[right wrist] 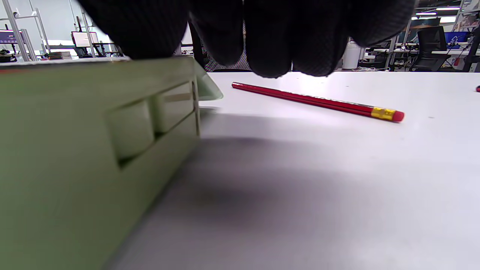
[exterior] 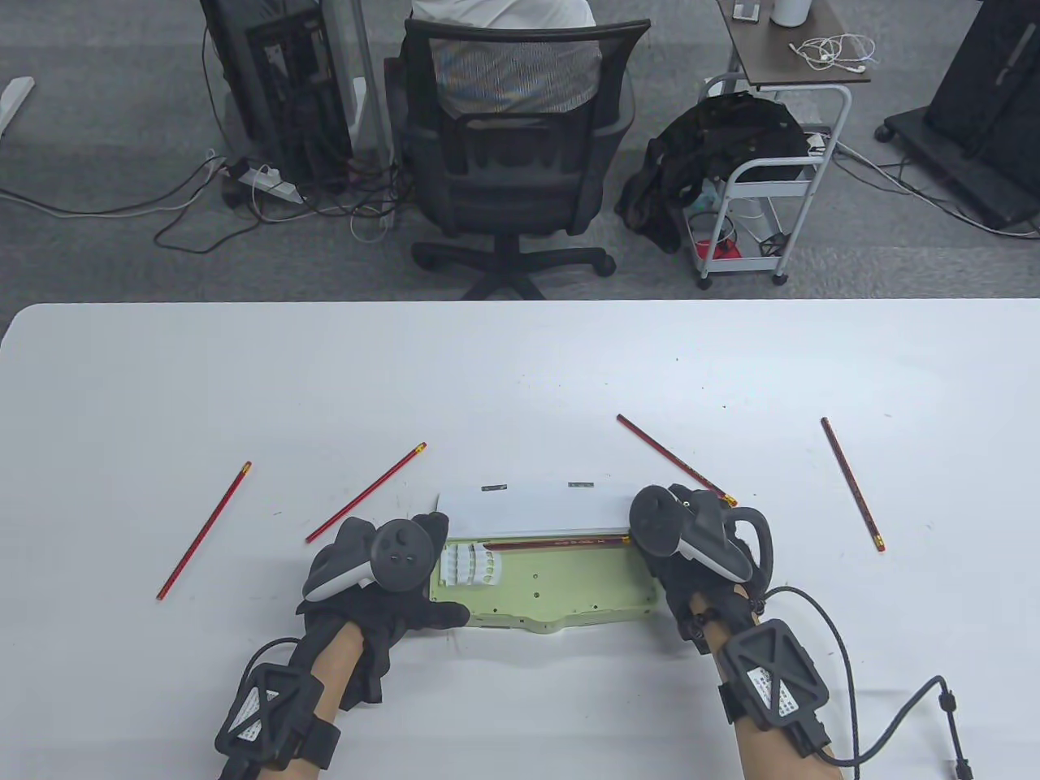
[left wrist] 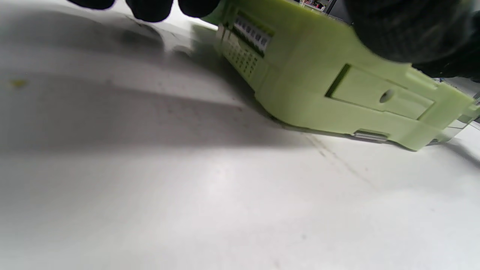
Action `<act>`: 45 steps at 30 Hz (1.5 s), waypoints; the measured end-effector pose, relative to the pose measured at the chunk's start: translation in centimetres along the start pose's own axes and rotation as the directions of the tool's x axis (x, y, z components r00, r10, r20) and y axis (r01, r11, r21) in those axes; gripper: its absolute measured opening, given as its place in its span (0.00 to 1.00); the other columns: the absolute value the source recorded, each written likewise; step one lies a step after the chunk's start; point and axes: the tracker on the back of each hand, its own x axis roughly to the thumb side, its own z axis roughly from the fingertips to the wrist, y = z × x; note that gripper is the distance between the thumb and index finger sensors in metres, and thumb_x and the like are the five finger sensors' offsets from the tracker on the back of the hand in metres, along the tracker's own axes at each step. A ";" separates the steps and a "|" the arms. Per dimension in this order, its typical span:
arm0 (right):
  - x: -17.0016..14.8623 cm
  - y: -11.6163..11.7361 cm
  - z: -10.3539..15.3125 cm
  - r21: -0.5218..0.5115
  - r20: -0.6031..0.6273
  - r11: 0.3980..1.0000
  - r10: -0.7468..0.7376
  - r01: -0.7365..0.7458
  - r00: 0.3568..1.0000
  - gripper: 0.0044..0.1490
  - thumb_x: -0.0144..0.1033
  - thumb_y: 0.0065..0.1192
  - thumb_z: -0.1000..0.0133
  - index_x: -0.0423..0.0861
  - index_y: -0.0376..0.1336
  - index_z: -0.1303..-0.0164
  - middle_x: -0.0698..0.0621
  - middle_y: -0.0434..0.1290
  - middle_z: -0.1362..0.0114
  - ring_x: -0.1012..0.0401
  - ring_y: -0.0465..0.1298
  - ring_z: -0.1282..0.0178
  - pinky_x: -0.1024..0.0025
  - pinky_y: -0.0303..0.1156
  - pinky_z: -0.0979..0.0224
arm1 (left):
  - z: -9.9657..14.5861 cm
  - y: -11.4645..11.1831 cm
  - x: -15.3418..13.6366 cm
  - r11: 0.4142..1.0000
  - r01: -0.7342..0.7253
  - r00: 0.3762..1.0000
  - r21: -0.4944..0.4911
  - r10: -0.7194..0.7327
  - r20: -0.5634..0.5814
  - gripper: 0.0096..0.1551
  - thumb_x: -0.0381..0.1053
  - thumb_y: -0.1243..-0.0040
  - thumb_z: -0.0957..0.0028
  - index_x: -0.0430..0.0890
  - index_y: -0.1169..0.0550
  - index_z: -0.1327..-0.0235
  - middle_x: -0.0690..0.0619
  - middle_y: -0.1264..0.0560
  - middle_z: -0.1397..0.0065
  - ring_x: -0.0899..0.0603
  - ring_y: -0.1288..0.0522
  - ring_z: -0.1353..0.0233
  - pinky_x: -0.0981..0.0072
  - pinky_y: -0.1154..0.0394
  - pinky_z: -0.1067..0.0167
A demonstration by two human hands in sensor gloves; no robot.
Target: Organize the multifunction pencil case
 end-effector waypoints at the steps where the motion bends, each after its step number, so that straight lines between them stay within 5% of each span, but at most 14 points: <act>1: 0.1 0.0 0.0 0.002 0.001 1.000 -0.003 0.003 1.000 0.41 0.47 0.58 0.45 0.38 0.59 0.24 0.31 0.65 0.24 0.32 0.68 0.27 0.32 0.64 0.26 | 0.0 0.0 0.0 1.000 0.000 1.000 0.000 0.000 0.000 0.73 0.73 0.42 0.60 0.36 0.58 0.16 0.30 0.52 0.10 0.20 0.46 0.16 0.19 0.45 0.31; 19: 1.7 -0.2 -0.5 0.003 0.032 0.999 0.033 -0.033 0.999 0.48 0.53 0.57 0.45 0.36 0.55 0.21 0.29 0.61 0.22 0.31 0.65 0.25 0.31 0.63 0.26 | 0.0 0.0 0.0 1.000 0.004 1.000 -0.003 -0.004 -0.002 0.73 0.73 0.42 0.60 0.36 0.58 0.16 0.30 0.51 0.10 0.20 0.46 0.16 0.19 0.45 0.31; 31: -4.6 -3.9 -2.1 -0.071 -0.090 0.996 0.039 -0.046 0.995 0.39 0.47 0.60 0.45 0.40 0.62 0.26 0.33 0.66 0.24 0.33 0.69 0.27 0.33 0.65 0.26 | 0.0 0.0 0.1 1.000 0.007 1.000 -0.004 -0.007 -0.004 0.73 0.73 0.42 0.61 0.36 0.58 0.16 0.30 0.51 0.10 0.20 0.46 0.16 0.19 0.45 0.31; 45: -7.0 -0.6 -6.6 0.051 -0.193 0.975 0.220 -0.214 0.956 0.32 0.44 0.68 0.48 0.44 0.69 0.35 0.39 0.73 0.30 0.40 0.76 0.32 0.40 0.71 0.28 | -0.1 0.0 0.2 1.000 0.011 1.000 -0.003 -0.011 -0.009 0.73 0.73 0.42 0.61 0.36 0.58 0.15 0.30 0.51 0.10 0.20 0.45 0.16 0.19 0.44 0.31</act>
